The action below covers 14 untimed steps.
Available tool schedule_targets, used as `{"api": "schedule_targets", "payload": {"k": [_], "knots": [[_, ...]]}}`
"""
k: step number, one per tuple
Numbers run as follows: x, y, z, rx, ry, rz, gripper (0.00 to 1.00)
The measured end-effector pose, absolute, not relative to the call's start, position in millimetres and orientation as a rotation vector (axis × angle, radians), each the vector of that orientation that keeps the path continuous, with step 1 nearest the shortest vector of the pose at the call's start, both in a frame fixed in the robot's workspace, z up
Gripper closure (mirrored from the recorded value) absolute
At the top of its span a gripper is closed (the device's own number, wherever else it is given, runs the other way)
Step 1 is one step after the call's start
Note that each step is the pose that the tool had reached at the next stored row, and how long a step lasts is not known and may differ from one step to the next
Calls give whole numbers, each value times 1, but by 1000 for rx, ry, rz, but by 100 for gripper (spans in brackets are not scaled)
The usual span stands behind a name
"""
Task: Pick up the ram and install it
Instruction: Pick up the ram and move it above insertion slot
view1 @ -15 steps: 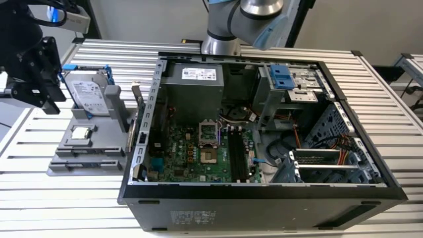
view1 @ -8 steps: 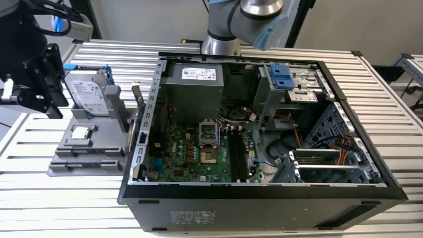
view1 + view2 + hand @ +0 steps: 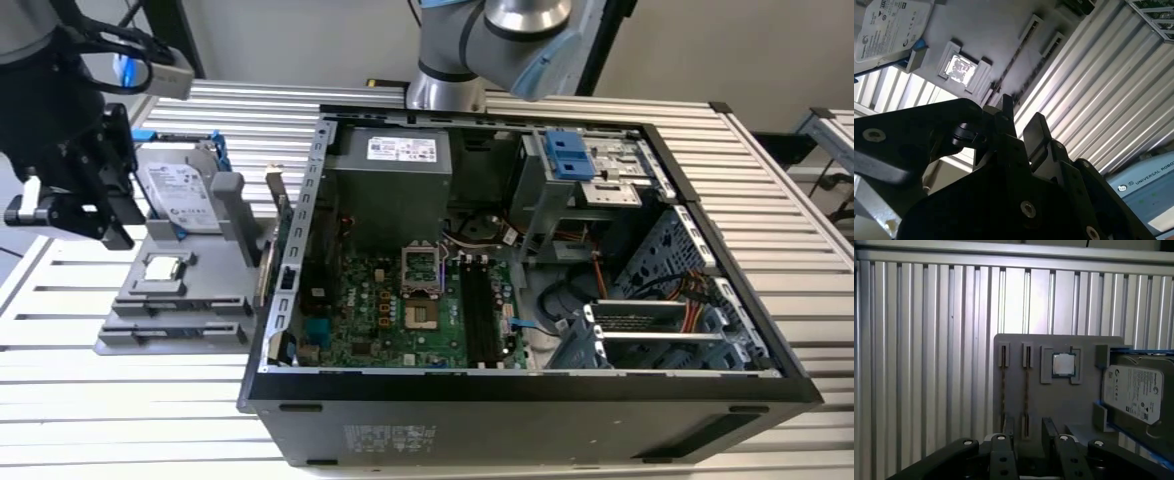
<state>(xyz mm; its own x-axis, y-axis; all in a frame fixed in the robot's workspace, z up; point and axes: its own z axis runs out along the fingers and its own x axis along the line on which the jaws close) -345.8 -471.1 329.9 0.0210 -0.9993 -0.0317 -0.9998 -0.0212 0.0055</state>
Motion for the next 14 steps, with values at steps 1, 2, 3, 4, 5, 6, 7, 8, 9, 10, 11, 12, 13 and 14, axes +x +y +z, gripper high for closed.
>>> {"api": "schedule_targets", "payload": {"k": [1,2,3,4,5,6,7,8,9,10,11,12,13,14], "knots": [[-346,-471,328,-2231,2185,41,0],[-346,-471,326,-2231,2184,40,0],[-346,-471,325,-2230,2184,38,0],[-346,-471,323,-2230,2183,37,0],[-346,-471,321,-2230,2183,37,0],[-346,-471,319,-2230,2183,37,0],[-346,-471,317,-2230,2183,37,0],[-346,-471,315,-2230,2183,37,0],[-346,-471,313,-2230,2183,37,0],[-346,-471,312,-2230,2183,37,0],[-346,-471,310,-2230,2183,37,0],[-346,-471,308,-2230,2183,37,0],[-346,-471,306,-2230,2183,37,0],[-346,-471,304,-2230,2183,37,0]]}}
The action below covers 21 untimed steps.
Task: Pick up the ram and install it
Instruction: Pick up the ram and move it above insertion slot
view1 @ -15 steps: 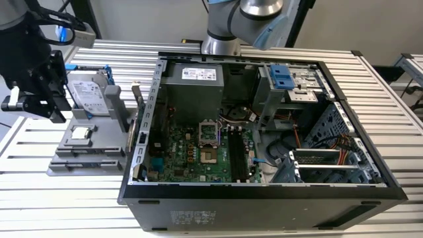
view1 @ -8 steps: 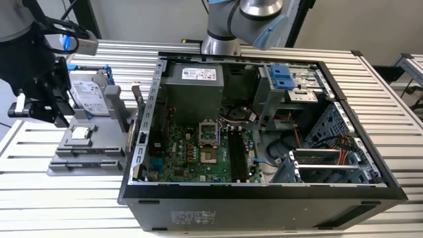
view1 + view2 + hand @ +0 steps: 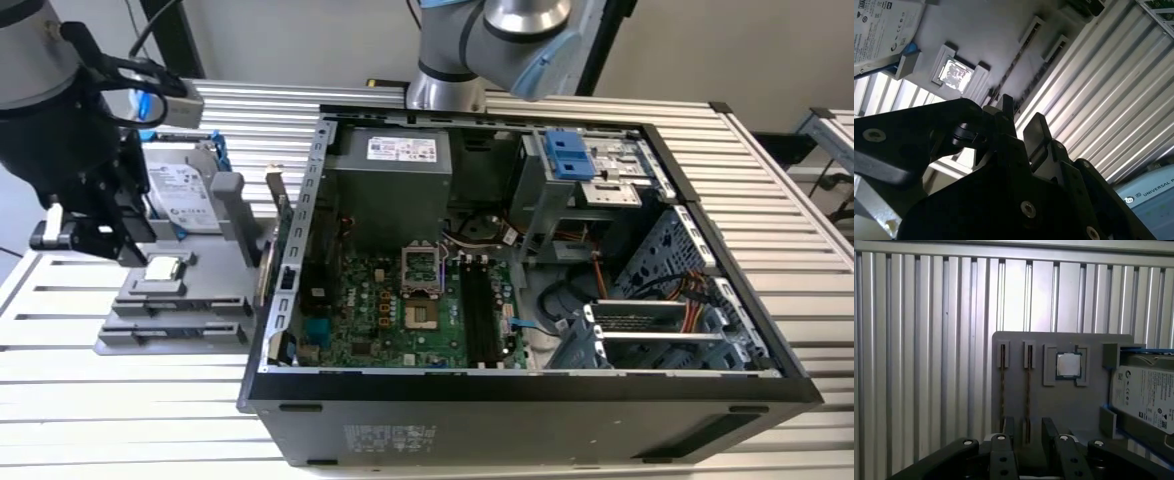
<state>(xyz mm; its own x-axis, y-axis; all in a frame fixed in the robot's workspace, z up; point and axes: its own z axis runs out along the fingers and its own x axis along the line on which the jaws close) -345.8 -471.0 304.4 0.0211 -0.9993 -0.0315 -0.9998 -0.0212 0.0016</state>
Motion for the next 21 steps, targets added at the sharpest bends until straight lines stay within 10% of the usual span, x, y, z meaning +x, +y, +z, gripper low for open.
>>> {"api": "schedule_targets", "payload": {"k": [21], "knots": [[-346,-491,266,-2225,2188,37,0]]}}
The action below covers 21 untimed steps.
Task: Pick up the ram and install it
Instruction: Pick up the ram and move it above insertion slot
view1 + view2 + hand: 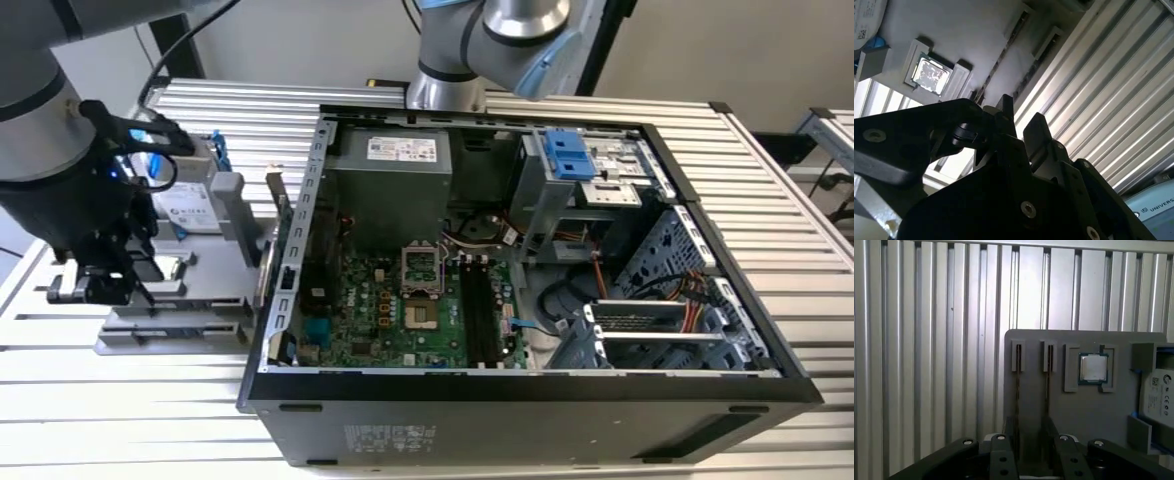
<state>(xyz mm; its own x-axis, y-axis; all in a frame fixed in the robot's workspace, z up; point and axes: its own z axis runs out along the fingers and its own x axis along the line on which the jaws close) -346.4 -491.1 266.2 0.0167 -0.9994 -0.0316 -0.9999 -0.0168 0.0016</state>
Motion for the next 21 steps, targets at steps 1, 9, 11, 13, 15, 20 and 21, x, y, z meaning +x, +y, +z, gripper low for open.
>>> {"api": "schedule_targets", "payload": {"k": [1,9,11,13,15,20,21], "knots": [[-347,-492,264,-2223,2190,37,0],[-347,-493,250,-2209,2204,37,0],[-347,-493,246,-2209,2203,37,0],[-347,-493,242,-2209,2204,37,0],[-347,-493,239,-2209,2204,37,0],[-347,-493,230,-2209,2204,37,0],[-347,-493,228,-2209,2204,37,0]]}}
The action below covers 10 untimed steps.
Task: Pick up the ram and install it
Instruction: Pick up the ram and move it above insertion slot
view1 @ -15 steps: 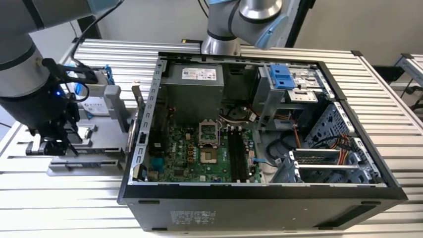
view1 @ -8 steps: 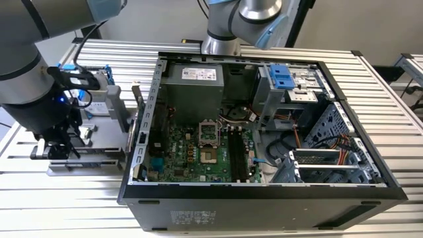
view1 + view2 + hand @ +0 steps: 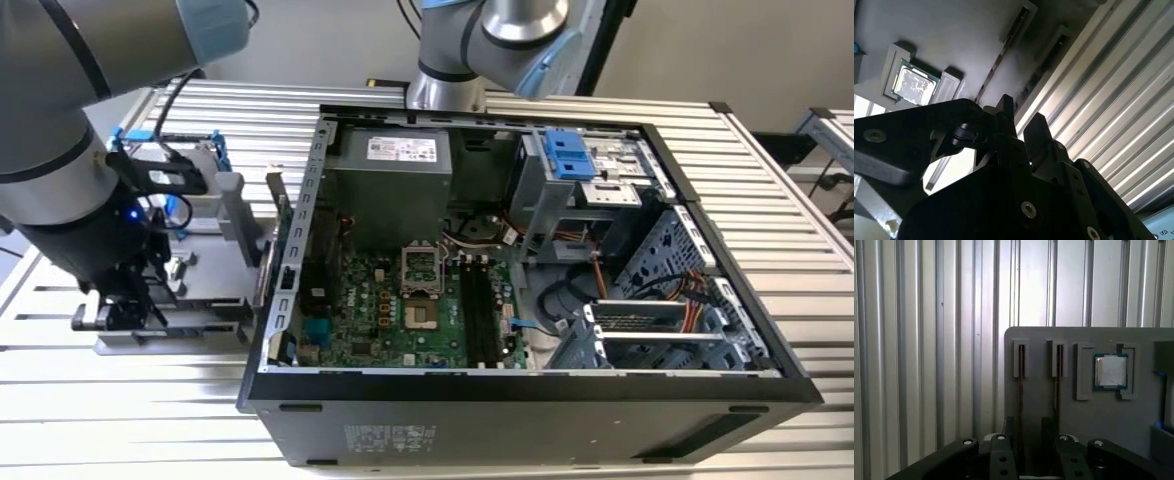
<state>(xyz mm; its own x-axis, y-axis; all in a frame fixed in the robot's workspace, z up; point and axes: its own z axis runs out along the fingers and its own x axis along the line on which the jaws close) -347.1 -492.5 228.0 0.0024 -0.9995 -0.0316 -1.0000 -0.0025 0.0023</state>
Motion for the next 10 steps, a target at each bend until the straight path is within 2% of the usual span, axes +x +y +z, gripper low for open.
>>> {"api": "schedule_targets", "payload": {"k": [10], "knots": [[-347,-491,210,-2209,2206,39,0]]}}
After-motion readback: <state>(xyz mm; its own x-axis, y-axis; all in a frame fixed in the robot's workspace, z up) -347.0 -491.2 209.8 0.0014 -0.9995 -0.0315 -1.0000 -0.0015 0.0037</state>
